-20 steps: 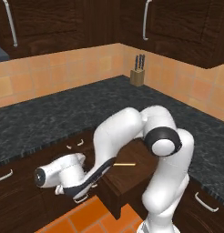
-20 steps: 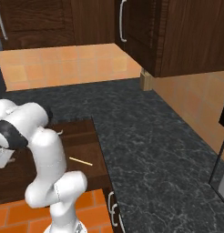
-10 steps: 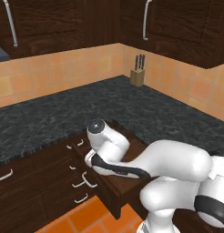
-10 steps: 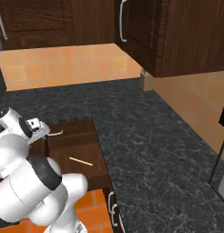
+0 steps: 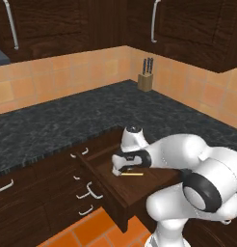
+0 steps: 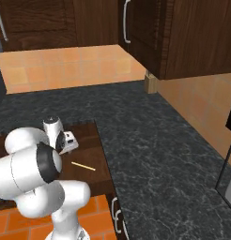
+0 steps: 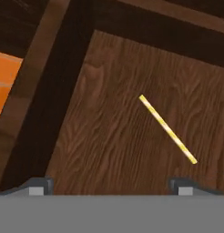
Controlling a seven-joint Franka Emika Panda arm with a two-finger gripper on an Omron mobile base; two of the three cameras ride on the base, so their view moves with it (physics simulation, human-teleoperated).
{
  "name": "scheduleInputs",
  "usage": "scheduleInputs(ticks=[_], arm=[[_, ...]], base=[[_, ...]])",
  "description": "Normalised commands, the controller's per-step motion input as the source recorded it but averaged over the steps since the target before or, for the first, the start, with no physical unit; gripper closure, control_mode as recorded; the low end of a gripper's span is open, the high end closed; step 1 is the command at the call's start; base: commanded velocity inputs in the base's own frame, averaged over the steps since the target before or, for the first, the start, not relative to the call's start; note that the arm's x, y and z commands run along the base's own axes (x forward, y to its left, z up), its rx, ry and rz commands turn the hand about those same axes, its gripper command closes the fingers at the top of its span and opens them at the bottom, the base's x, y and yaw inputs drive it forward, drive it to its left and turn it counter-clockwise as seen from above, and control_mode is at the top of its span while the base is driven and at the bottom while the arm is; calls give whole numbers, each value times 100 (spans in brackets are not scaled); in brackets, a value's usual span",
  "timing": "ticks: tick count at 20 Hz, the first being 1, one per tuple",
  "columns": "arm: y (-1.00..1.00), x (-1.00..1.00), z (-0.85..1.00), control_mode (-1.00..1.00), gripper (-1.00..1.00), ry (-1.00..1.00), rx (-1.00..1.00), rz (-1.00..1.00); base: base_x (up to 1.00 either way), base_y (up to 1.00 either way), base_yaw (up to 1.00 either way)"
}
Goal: Take a straw from the drawer in front and place it inside the glass cup on the dining counter.
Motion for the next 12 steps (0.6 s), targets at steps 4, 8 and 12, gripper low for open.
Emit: scheduleInputs(ticks=[4, 8, 12], arm=[[1, 82, -53, -100, -100, 43, 4, 0], [40, 22, -45, -100, -100, 32, 1, 0], [63, 4, -32, -100, -100, 21, 0, 0]], base=[[0, 0, 0], [0, 0, 0], [0, 0, 0]])
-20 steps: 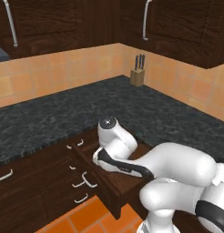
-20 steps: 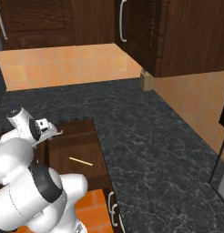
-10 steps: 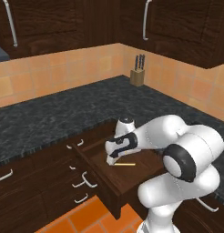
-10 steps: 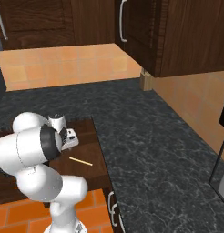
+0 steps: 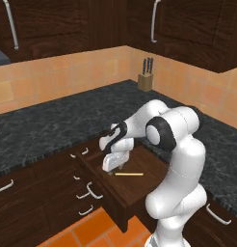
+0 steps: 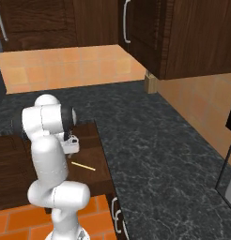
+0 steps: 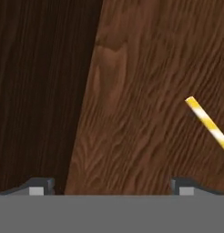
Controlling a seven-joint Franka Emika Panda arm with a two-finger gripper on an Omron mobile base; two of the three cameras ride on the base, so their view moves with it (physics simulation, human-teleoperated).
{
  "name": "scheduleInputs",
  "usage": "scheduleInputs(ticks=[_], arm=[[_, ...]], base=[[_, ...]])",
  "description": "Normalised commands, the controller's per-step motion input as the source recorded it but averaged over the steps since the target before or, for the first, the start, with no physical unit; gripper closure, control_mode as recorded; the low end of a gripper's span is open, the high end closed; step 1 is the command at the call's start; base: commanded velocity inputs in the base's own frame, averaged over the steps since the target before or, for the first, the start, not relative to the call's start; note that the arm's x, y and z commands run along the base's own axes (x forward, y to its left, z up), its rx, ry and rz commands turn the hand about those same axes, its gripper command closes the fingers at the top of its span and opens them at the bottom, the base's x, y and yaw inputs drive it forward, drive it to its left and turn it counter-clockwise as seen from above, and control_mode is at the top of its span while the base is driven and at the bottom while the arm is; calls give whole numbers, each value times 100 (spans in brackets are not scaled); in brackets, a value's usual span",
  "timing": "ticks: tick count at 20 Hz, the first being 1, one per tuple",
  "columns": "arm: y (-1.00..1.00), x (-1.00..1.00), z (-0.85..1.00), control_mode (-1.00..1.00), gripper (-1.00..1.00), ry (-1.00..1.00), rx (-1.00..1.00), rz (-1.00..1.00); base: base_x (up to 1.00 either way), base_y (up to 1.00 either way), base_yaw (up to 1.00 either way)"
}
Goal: Take a straw from the drawer in front and place it inside the glass cup on the dining counter.
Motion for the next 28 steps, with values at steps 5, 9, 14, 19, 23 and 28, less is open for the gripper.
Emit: scheduleInputs(ticks=[5, 9, 14, 19, 23, 28], arm=[[50, 0, -29, -100, -100, 9, 0, 0], [50, 0, -41, -100, -100, 4, 0, 0], [69, -17, -46, -100, -100, 4, 0, 0], [93, -52, -8, -100, -100, -1, 0, 0], [-46, -14, 38, -100, -100, -17, -6, -7], [-97, 0, 21, -100, -100, -17, -3, -6]], base=[[0, 0, 0], [0, 0, 0], [0, 0, 0], [0, 0, 0], [0, 0, 0], [0, 0, 0]])
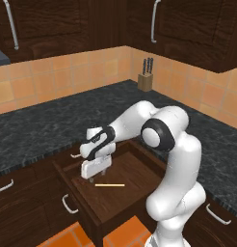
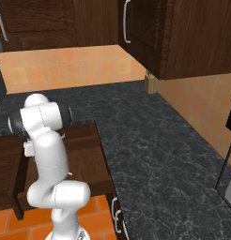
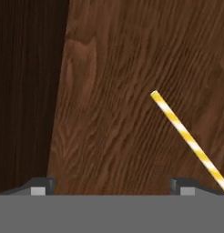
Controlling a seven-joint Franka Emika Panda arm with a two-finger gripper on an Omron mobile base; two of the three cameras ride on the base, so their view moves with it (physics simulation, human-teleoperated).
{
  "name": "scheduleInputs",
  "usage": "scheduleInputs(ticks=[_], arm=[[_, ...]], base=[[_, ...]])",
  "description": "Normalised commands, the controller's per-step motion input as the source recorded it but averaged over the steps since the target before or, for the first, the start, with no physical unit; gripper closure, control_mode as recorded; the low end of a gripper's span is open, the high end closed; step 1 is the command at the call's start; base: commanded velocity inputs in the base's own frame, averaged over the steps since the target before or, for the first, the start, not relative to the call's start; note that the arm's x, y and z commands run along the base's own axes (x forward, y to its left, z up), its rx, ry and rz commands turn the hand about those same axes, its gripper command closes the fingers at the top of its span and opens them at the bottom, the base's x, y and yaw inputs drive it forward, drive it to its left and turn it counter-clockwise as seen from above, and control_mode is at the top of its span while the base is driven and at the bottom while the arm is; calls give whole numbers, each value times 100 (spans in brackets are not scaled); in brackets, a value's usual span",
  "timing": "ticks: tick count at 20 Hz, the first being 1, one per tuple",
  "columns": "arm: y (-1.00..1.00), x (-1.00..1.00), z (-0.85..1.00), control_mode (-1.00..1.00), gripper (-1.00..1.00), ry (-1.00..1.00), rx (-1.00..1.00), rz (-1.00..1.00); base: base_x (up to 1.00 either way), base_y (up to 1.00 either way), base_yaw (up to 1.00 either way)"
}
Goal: Take a straw from the drawer in front and place it inside the glass cup on the dining counter.
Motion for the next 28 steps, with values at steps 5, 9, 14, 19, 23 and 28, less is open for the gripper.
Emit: scheduleInputs(ticks=[5, 9, 14, 19, 23, 28], arm=[[-43, -1, -11, -100, -100, -14, 1, 1], [-5, 0, -17, -100, -100, -24, 4, 11], [0, 3, -15, -100, -100, -18, 7, 13], [0, 4, -17, -100, -100, -6, 5, 9], [0, 8, -26, -100, -100, -2, 0, 5], [0, 19, -8, -100, -100, 0, 0, 1]], base=[[0, 0, 0], [0, 0, 0], [0, 0, 0], [0, 0, 0], [0, 0, 0], [0, 0, 0]])
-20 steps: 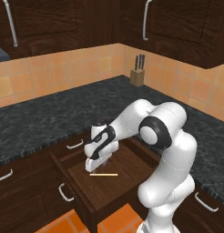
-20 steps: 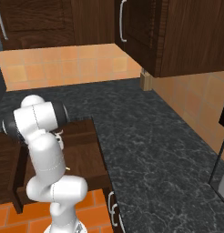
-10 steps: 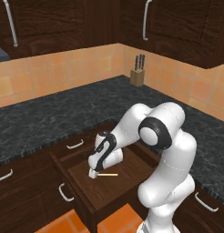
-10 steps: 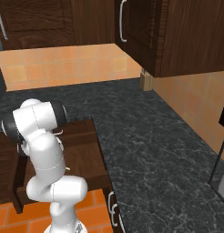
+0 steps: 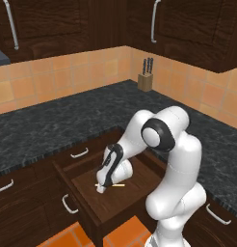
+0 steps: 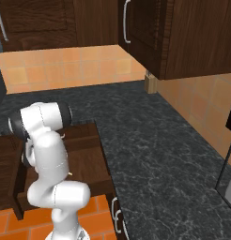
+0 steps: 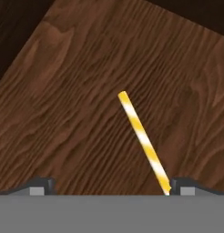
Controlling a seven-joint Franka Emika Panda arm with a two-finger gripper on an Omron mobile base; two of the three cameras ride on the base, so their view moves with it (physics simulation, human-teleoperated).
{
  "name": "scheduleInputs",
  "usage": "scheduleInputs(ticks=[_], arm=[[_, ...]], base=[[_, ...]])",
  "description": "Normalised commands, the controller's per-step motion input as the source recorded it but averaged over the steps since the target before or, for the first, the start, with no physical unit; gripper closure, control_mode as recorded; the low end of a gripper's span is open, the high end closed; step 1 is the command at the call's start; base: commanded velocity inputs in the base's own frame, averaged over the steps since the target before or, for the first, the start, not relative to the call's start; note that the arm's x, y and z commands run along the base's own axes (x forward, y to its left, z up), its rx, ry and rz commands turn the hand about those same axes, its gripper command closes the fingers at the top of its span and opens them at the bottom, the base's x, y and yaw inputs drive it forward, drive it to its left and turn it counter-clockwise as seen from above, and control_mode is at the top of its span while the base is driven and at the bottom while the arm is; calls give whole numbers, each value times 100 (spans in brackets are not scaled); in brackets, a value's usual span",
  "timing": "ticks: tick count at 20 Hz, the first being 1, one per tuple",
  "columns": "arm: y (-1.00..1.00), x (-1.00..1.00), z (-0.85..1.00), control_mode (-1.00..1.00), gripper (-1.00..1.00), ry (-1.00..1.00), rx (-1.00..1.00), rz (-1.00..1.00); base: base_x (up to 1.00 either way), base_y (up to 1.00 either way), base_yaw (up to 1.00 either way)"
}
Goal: Take a straw from the drawer in front and place it inside the glass cup on the dining counter.
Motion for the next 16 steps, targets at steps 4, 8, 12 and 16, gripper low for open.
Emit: scheduleInputs(ticks=[4, 8, 12, 16], arm=[[0, 27, -2, -100, -100, 0, 0, 0], [3, 18, -14, -100, -100, 0, 0, 0], [16, 12, -29, -100, -100, 0, 0, 0], [27, 15, -32, -100, -100, 0, 0, 0]], base=[[0, 0, 0], [0, 0, 0], [0, 0, 0], [0, 0, 0]])
